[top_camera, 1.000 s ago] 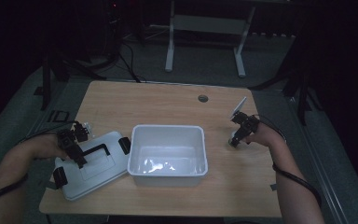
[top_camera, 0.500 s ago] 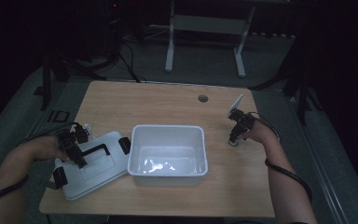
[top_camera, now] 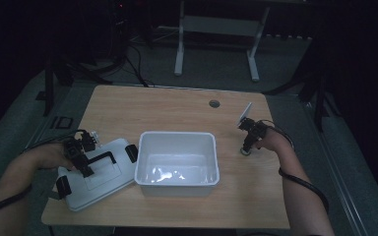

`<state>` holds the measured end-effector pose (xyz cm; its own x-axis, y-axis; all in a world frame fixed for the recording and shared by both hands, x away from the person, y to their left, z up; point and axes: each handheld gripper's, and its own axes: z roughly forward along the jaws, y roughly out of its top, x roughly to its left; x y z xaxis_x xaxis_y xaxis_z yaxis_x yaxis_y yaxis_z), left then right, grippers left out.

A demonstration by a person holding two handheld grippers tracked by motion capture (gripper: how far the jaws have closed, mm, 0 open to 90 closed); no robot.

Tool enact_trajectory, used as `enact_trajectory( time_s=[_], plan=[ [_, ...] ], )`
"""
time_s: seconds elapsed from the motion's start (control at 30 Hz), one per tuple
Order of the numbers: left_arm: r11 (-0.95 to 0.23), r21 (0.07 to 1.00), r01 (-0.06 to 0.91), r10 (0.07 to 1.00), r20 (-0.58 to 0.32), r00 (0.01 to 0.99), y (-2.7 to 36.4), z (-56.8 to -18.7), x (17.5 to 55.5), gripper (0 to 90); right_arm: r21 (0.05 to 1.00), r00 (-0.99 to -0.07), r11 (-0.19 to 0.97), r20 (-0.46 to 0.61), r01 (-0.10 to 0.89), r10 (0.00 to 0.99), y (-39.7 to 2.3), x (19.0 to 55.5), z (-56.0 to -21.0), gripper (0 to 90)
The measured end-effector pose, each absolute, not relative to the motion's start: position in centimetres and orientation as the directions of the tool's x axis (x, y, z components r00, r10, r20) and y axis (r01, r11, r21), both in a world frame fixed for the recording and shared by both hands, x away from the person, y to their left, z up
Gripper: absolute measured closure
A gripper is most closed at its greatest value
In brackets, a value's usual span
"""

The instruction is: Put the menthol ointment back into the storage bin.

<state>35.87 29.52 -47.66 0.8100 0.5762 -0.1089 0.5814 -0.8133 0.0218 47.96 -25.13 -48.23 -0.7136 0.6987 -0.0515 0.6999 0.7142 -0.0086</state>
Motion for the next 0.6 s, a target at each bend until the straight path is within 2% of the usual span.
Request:
enact_trajectory(
  time_s=[0.2, 0.33, 0.43, 0.6],
  plan=[
    [-0.815, 0.03, 0.578, 0.572, -0.108, 0.813, 29.4, -47.5, 35.8, 43.2, -0.037, -0.783, 0.783, -0.062, 0.621, 0.618, -24.7, 46.9, -47.9, 49.9],
    [-0.815, 0.032, 0.578, 0.572, -0.109, 0.813, 29.3, -47.5, 35.8, 43.2, -0.024, -0.84, 0.84, -0.043, 0.542, 0.541, -24.4, 45.7, -47.7, 50.0],
    [-0.815, 0.031, 0.579, 0.573, -0.11, 0.812, 29.3, -47.6, 35.8, 43.2, -0.016, -0.852, 0.852, -0.041, 0.523, 0.522, -24.3, 45.4, -47.7, 50.0],
    [-0.816, 0.026, 0.577, 0.571, -0.113, 0.813, 29.1, -47.6, 35.9, 43.2, -0.063, -0.885, 0.883, -0.065, 0.465, 0.461, -24.1, 44.5, -47.9, 50.0]
  ],
)
